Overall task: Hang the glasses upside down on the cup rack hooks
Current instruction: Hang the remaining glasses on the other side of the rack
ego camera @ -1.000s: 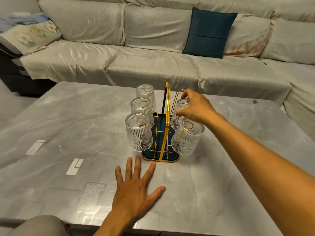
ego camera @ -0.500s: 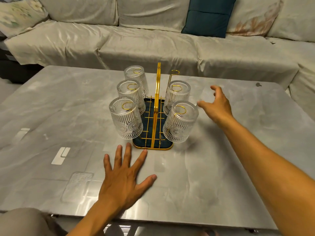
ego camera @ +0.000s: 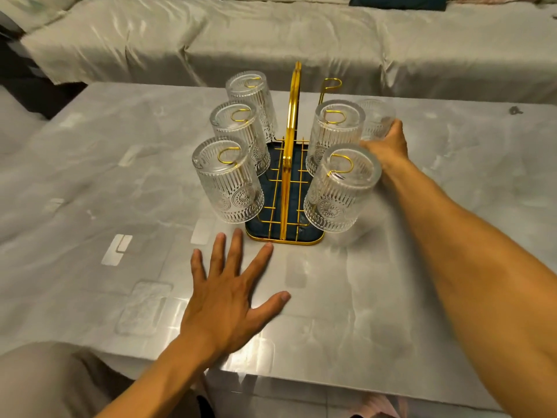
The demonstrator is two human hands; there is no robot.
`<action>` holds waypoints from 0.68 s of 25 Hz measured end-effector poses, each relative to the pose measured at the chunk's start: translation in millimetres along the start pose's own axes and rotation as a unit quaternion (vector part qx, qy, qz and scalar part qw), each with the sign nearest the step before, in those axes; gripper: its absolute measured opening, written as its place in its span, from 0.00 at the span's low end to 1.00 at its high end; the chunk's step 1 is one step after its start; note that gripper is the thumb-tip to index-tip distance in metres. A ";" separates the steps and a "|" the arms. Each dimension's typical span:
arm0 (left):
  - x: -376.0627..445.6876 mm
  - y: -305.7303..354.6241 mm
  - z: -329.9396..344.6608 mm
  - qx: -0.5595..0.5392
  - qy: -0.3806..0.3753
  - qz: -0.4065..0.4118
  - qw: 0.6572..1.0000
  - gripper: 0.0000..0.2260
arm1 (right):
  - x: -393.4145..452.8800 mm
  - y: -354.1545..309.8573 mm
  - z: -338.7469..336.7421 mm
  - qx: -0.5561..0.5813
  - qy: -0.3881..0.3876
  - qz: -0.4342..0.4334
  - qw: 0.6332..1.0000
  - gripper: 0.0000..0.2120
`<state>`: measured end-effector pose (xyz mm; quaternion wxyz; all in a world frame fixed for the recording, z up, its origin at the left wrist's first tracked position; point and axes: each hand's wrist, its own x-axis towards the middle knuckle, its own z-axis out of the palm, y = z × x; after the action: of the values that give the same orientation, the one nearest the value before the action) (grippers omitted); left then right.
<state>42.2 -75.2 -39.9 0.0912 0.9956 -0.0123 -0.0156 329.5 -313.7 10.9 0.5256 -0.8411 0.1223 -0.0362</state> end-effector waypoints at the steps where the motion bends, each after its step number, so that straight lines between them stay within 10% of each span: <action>1: -0.8 0.5 0.2 0.000 0.000 -0.003 1.000 0.33 | -0.7 1.4 -1.8 -0.001 0.012 -0.005 1.000 0.39; 17: 0.5 -0.3 1.5 -0.009 0.007 0.000 1.000 0.34 | -57.3 -133.3 -88.0 -0.067 0.122 -0.190 0.972 0.37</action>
<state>42.7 -75.2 -41.4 0.1001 0.9949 -0.0115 -0.0092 279.7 -321.2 172.9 0.4330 -0.8713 0.0259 -0.2295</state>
